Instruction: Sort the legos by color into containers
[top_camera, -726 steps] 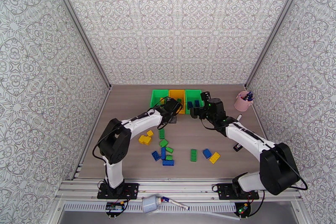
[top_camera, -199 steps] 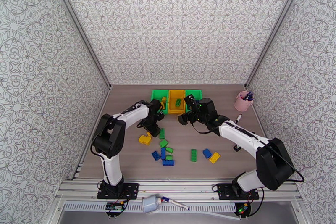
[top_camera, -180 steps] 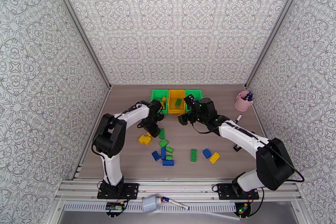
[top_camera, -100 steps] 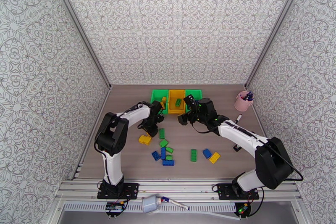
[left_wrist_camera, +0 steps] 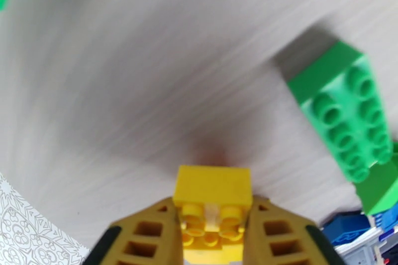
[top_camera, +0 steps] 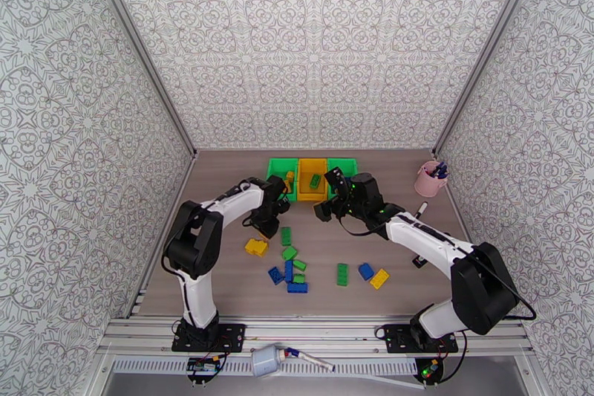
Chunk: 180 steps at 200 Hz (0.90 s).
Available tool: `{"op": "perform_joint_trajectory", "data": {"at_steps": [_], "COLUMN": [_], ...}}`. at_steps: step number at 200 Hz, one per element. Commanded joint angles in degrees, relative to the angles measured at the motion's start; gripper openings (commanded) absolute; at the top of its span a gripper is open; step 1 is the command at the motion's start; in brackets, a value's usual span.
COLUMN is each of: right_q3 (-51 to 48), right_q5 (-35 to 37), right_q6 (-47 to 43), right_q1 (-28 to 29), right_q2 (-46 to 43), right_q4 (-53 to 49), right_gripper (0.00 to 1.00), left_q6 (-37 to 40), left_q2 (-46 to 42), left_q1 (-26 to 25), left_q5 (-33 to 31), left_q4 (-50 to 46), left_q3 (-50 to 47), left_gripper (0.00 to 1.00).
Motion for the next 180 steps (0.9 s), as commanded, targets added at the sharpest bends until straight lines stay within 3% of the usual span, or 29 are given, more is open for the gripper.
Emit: {"op": "perform_joint_trajectory", "data": {"at_steps": [1, 47, 86, 157, 180], "right_q3": [0.5, -0.5, 0.5, 0.9, 0.7], "right_q5": [-0.7, -1.1, -1.8, -0.2, -0.1], "right_q6": [0.9, 1.9, 3.1, 3.6, 4.4], "right_q1": [0.5, 0.5, 0.5, 0.6, 0.5], "right_q2": [-0.7, -1.4, -0.3, -0.5, -0.9], "right_q4": [1.0, 3.1, 4.4, 5.3, 5.2], "right_gripper": [1.00, 1.00, 1.00, 1.00, 1.00], "left_q6": [-3.3, -12.2, -17.6, -21.0, -21.4], "left_q2": [-5.2, -10.4, -5.9, 11.2, 12.3], "left_q1": [0.5, 1.7, 2.1, 4.0, 4.1], "left_q5": [2.0, 3.9, -1.0, -2.2, -2.3], "left_q4": [5.9, 24.1, 31.9, 26.6, 27.4], "left_q3": [-1.1, -4.1, 1.5, 22.0, 23.9], "left_gripper": [0.27, 0.25, 0.25, 0.30, 0.44]}}
